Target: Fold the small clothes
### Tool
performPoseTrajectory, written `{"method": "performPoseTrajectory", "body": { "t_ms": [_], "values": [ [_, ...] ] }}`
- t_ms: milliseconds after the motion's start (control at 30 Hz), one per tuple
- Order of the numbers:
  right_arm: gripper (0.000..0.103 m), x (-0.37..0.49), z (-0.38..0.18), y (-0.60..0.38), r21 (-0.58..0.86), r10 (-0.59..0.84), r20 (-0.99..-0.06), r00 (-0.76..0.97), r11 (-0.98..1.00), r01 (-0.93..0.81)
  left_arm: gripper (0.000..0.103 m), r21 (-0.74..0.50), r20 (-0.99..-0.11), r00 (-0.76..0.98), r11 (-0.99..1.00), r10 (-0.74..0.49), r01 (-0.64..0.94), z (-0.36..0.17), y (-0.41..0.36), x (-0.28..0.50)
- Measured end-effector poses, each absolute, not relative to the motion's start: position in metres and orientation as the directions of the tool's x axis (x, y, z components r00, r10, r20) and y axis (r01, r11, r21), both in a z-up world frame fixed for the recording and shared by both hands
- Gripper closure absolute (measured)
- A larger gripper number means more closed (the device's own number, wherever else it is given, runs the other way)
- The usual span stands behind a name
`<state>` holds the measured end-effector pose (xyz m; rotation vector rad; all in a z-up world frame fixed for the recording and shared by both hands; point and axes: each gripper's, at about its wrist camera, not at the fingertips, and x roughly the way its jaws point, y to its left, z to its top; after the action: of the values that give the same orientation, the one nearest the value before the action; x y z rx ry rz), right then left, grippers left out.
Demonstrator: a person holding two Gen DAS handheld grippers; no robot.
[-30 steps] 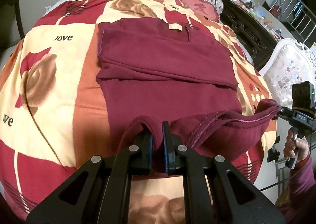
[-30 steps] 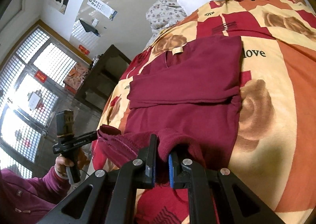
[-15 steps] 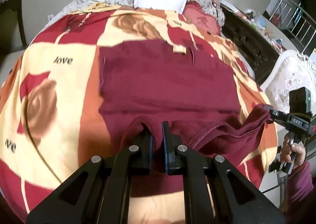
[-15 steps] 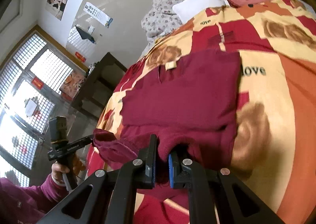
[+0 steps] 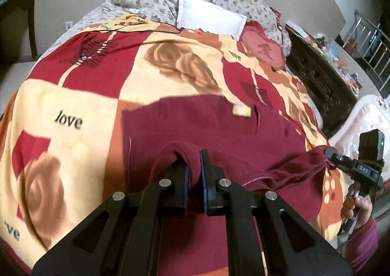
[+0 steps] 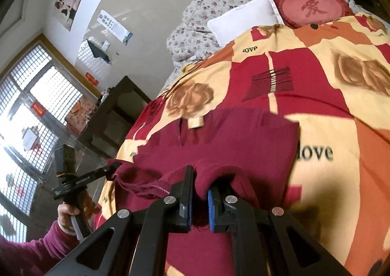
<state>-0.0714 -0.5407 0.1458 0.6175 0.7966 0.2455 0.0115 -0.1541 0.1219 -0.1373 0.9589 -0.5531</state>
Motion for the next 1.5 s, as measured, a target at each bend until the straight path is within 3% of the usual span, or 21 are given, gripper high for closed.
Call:
{"method": "performPoseTrajectory", "body": {
  "t_ms": [367, 700, 733, 767, 800, 833, 900, 1000, 1133, 1167, 1200, 1267, 1333, 1400, 1500],
  "values": [
    [0.094, -0.001, 0.099, -0.582, 0.686, 0.456, -0.619, 0.64, 0.711, 0.156, 0.095, -0.351, -0.751, 0.447, 0.867, -0.486, 0.353, 0.1, -0.175, 0.073],
    [0.089, -0.003, 0.139, -0.586, 0.659, 0.447, -0.606, 0.659, 0.746, 0.1, 0.091, -0.395, -0.764, 0.386, 0.848, -0.517, 0.354, 0.102, -0.174, 0.085],
    [0.079, -0.004, 0.143, -0.586, 0.657, 0.449, -0.6, 0.662, 0.749, 0.088, 0.091, -0.391, -0.763, 0.388, 0.847, -0.517, 0.36, 0.104, -0.174, 0.085],
    [0.056, -0.004, 0.146, -0.585, 0.649, 0.441, -0.603, 0.665, 0.756, 0.086, 0.091, -0.39, -0.762, 0.387, 0.845, -0.519, 0.365, 0.105, -0.175, 0.085],
    [0.046, -0.005, 0.15, -0.585, 0.626, 0.41, -0.614, 0.675, 0.774, 0.099, 0.09, -0.392, -0.763, 0.383, 0.844, -0.521, 0.366, 0.106, -0.175, 0.085],
    [0.039, -0.008, 0.155, -0.586, 0.611, 0.386, -0.616, 0.687, 0.784, 0.108, 0.087, -0.394, -0.766, 0.376, 0.843, -0.521, 0.366, 0.106, -0.175, 0.086],
    [0.039, -0.013, 0.161, -0.592, 0.64, 0.39, -0.585, 0.711, 0.76, 0.109, 0.077, -0.4, -0.773, 0.358, 0.84, -0.524, 0.366, 0.106, -0.175, 0.086],
    [0.039, -0.021, 0.168, -0.588, 0.663, 0.412, -0.539, 0.734, 0.745, 0.069, 0.072, -0.411, -0.773, 0.34, 0.83, -0.536, 0.376, 0.109, -0.173, 0.084],
    [0.039, -0.022, 0.172, -0.561, 0.567, 0.387, -0.583, 0.715, 0.823, 0.018, 0.07, -0.454, -0.764, 0.306, 0.811, -0.568, 0.37, 0.114, -0.168, 0.085],
    [0.039, -0.02, 0.171, -0.553, 0.549, 0.388, -0.59, 0.708, 0.836, -0.001, 0.06, -0.472, -0.755, 0.296, 0.799, -0.584, 0.373, 0.116, -0.166, 0.084],
    [0.039, -0.018, 0.17, -0.546, 0.521, 0.381, -0.606, 0.698, 0.853, -0.014, 0.043, -0.485, -0.738, 0.305, 0.788, -0.602, 0.38, 0.121, -0.163, 0.083],
    [0.039, -0.009, 0.165, -0.537, 0.455, 0.336, -0.648, 0.684, 0.89, -0.006, 0.032, -0.49, -0.707, 0.349, 0.782, -0.615, 0.385, 0.133, -0.155, 0.08],
    [0.039, 0.003, 0.156, -0.535, 0.421, 0.304, -0.677, 0.671, 0.907, 0.014, 0.03, -0.509, -0.67, 0.385, 0.77, -0.635, 0.383, 0.144, -0.147, 0.08],
    [0.039, 0.013, 0.147, -0.538, 0.423, 0.293, -0.685, 0.667, 0.905, 0.037, 0.023, -0.485, -0.681, 0.405, 0.79, -0.61, 0.374, 0.146, -0.15, 0.08],
    [0.039, 0.03, 0.132, -0.538, 0.386, 0.245, -0.723, 0.647, 0.919, 0.084, 0.023, -0.425, -0.72, 0.4, 0.816, -0.567, 0.391, 0.136, -0.166, 0.078]
  ]
}}
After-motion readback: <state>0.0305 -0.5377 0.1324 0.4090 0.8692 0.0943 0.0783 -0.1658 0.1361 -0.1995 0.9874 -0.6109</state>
